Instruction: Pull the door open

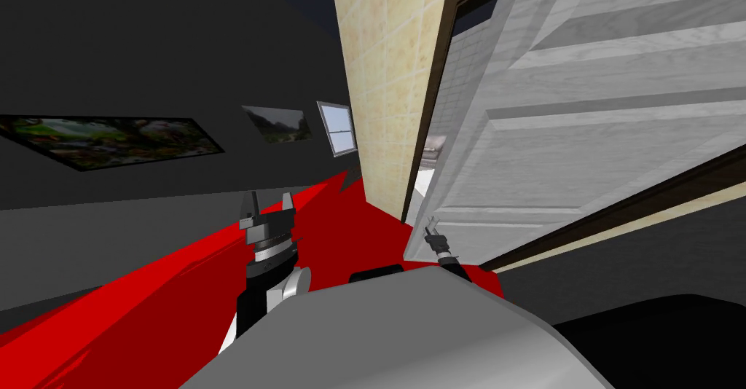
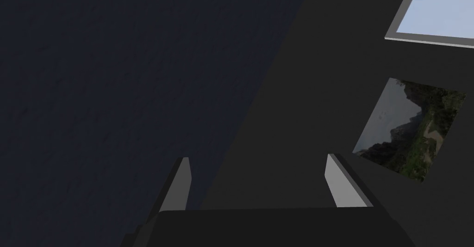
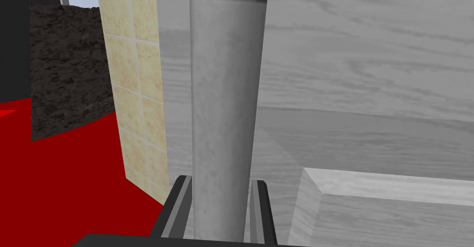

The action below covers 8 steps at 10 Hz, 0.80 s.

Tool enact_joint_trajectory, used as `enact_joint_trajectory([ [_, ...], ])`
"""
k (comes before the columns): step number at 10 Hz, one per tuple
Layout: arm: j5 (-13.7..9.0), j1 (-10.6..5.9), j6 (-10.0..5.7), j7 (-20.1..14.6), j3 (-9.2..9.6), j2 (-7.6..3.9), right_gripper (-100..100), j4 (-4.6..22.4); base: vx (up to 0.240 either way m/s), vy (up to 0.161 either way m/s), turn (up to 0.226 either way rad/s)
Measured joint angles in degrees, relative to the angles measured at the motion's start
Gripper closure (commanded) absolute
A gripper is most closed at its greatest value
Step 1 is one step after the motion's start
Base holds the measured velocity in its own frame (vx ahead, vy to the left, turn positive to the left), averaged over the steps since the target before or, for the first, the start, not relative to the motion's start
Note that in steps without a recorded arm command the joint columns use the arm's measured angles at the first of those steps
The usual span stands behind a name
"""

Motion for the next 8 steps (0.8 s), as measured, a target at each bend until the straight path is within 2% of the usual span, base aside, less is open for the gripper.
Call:
enact_joint_trajectory([
  [1, 0.07, 0.16, 0.06, -0.14, 0.23, 0.02, 100, 0.1, -0.164, -0.042, 0.119],
  [2, 0.26, 0.62, -0.23, -0.46, 0.65, -0.48, 100, -0.12, -0.231, -0.049, 0.155],
  [8, 2.12, 2.19, -4.62, -4.3, 4.22, -3.39, 100, 0.63, -0.213, -0.038, 0.11],
])
